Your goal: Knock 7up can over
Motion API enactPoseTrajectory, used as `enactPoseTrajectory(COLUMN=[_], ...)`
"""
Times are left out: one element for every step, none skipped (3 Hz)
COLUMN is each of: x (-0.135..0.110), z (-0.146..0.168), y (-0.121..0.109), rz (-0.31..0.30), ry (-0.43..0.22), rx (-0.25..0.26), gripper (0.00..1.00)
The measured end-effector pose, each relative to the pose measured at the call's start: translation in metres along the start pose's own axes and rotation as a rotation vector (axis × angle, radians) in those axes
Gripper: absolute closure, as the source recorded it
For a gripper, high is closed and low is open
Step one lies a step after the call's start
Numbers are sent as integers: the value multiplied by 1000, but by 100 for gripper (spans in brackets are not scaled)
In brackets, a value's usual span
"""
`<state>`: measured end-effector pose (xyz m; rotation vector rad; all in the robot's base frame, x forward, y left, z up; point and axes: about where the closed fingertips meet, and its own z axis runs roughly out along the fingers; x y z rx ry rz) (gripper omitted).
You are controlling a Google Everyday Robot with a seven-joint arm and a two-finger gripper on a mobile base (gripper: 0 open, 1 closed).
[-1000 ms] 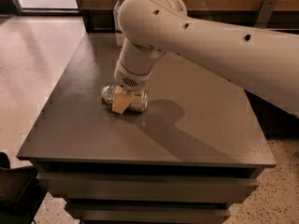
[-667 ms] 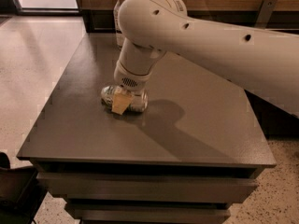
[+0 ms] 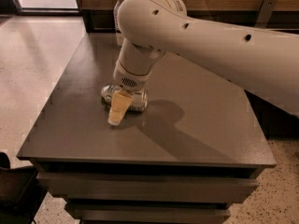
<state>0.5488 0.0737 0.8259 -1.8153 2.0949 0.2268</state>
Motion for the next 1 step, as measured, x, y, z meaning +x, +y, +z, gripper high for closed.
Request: enactPoseTrajectory(x=[0], z=[0], y=[0], rz=[0], ry=[0], rx=[0], gripper=[0])
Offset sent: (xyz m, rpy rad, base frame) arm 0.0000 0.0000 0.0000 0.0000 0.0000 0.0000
